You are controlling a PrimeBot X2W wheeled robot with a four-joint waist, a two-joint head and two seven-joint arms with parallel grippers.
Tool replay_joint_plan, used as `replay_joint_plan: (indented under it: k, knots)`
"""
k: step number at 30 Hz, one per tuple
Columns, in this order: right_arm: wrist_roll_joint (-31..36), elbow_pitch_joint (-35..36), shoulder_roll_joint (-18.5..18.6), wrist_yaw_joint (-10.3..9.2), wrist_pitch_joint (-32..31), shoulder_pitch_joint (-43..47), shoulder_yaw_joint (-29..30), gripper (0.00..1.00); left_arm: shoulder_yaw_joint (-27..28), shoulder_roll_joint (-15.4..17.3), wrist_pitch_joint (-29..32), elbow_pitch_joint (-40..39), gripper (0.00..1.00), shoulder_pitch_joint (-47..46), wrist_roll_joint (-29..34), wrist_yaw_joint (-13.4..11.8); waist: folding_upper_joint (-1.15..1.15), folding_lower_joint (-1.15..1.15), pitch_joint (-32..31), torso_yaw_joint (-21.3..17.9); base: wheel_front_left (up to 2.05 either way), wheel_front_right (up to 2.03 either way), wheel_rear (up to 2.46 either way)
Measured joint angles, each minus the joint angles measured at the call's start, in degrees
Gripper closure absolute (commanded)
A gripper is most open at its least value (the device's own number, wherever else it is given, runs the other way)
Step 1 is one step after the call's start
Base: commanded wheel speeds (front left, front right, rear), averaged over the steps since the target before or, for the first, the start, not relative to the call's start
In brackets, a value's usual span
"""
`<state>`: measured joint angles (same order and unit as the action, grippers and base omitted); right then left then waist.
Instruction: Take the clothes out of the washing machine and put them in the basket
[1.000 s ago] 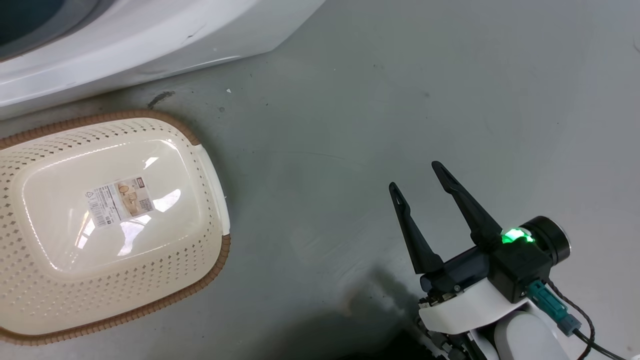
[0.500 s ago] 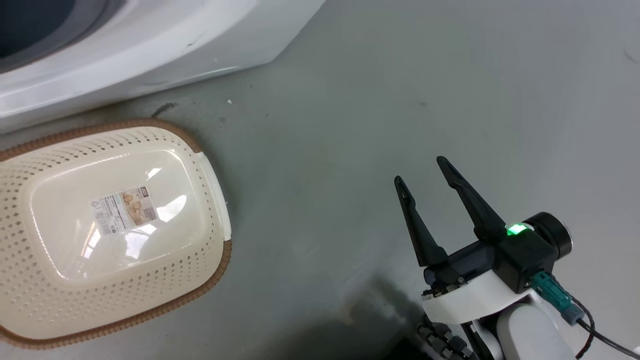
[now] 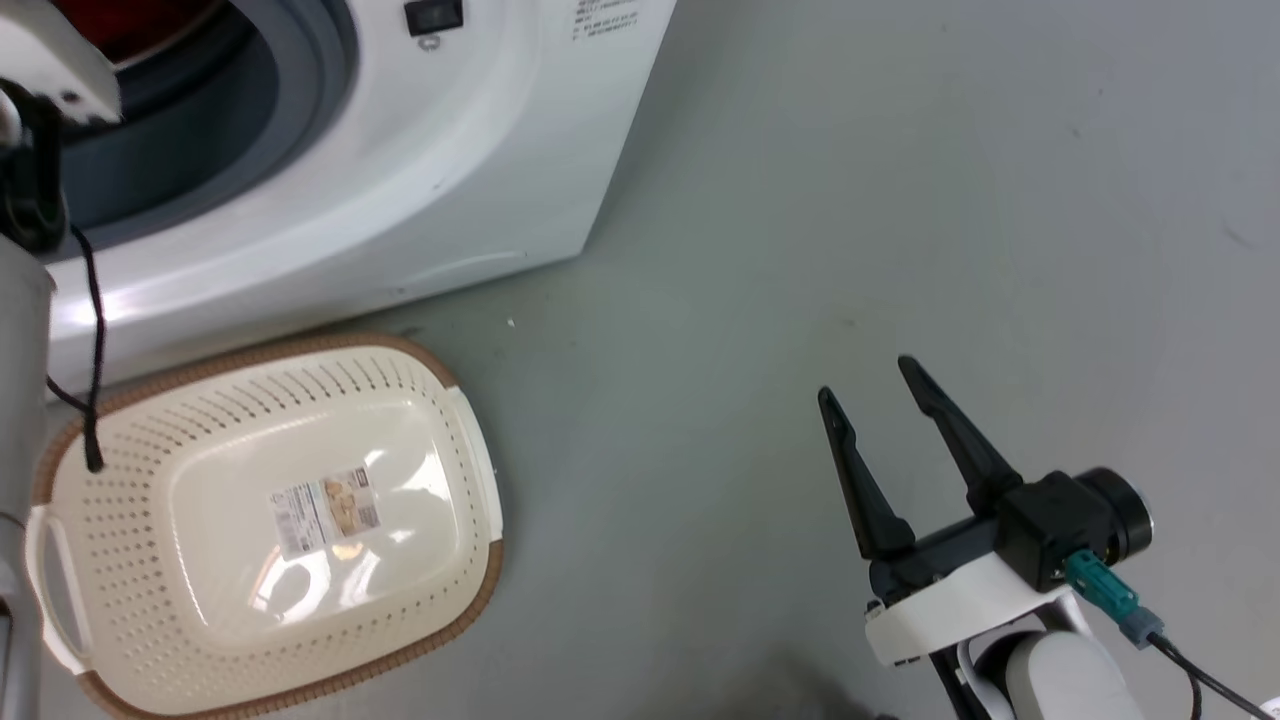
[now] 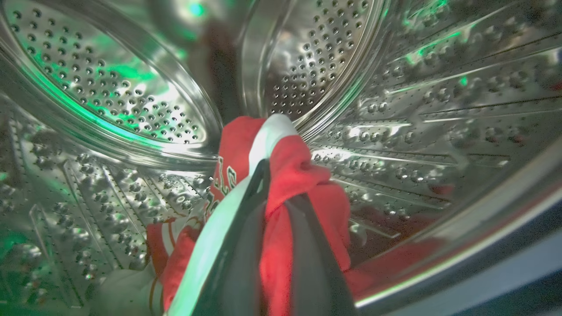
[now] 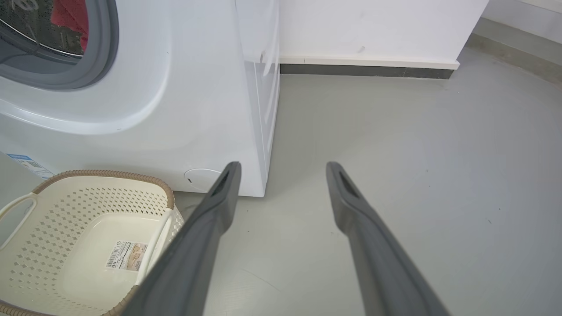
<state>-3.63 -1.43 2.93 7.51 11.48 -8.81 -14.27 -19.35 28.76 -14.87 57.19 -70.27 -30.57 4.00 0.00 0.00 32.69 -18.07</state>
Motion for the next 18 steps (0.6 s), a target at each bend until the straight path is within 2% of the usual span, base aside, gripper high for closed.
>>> replay_joint_plan:
  k: [10,18]
  knots:
    - [-0.43,-2.75,0.00,0.00,-1.22,4.08,1.42,0.00,8.96,-1.27,-0.12,-17.78,1.00,21.09,5.32,-4.00,0.00,-0.02,-10.87,0.69,0.00,0.00,0.00]
    - [0.18,-2.78,0.00,0.00,-2.64,6.58,2.92,0.00,15.17,-5.37,-0.12,-28.96,1.00,35.49,8.96,-3.92,0.00,-0.02,-18.46,2.11,0.00,0.00,0.00]
